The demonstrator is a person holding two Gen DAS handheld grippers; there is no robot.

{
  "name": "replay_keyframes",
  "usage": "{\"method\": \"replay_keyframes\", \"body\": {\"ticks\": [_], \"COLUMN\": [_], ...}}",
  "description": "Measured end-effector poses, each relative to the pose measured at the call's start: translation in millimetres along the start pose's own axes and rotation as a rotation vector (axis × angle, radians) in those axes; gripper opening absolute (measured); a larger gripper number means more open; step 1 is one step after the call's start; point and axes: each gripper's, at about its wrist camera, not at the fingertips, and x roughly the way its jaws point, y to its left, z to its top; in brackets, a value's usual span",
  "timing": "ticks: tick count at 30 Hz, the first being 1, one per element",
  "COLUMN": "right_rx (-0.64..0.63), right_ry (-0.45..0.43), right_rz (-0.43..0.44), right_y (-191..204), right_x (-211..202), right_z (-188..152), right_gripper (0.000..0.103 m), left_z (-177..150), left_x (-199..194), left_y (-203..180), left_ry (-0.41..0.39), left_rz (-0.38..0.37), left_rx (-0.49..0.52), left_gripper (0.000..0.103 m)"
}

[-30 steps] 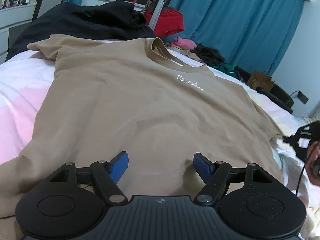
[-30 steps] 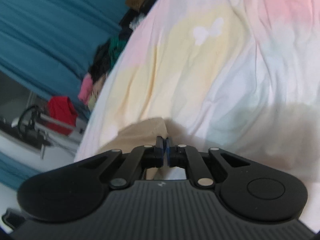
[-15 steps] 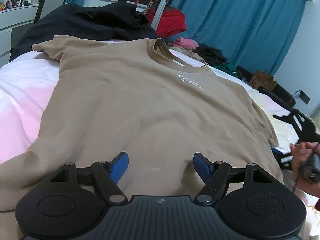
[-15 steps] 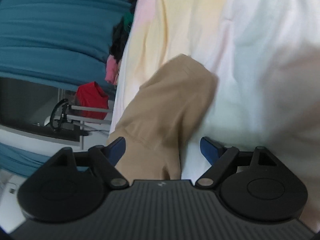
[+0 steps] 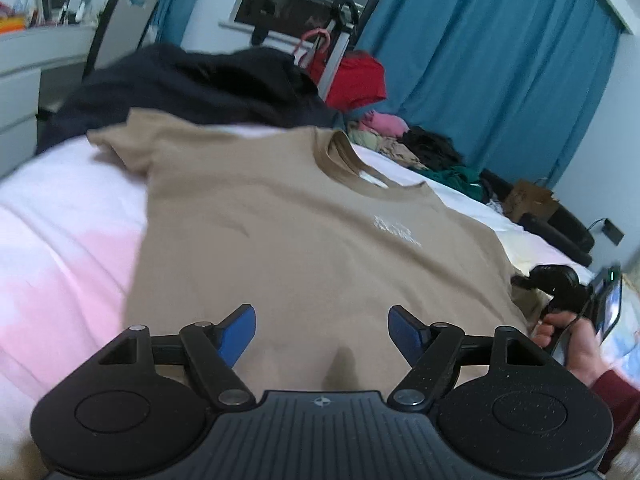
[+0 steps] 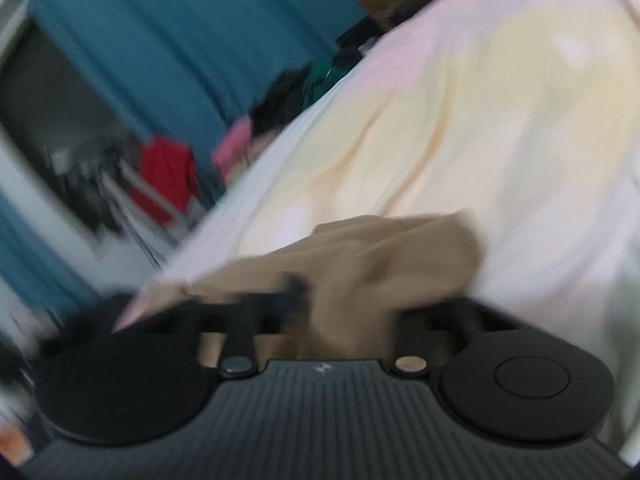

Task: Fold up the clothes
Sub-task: 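Grasp the shirt side with the right tool and fold it over the body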

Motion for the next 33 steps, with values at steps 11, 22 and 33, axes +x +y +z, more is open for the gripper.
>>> {"method": "replay_keyframes", "body": {"ticks": [11,22,33], "right_rx": [-0.446,-0.854,-0.655], "right_ry": [-0.141,-0.026,0.145], "right_rz": [-0.031,0.048,0.23], "right_y": [160,288,268], "right_x": [-55,-8,-11], "right_z": [11,-109,-100], "right_gripper": [0.009,0.009,0.103], "left_z": [17,35,28], "left_x": [-36,-48,-19], "left_y": [12,60,62], "left_ry": [0.002,-0.044,0.0], "left_rz": [0.085,0.158,0.125], "left_rx": [0.06,0.021,0.021], "left_gripper": [0.078,0.078,0.078]}}
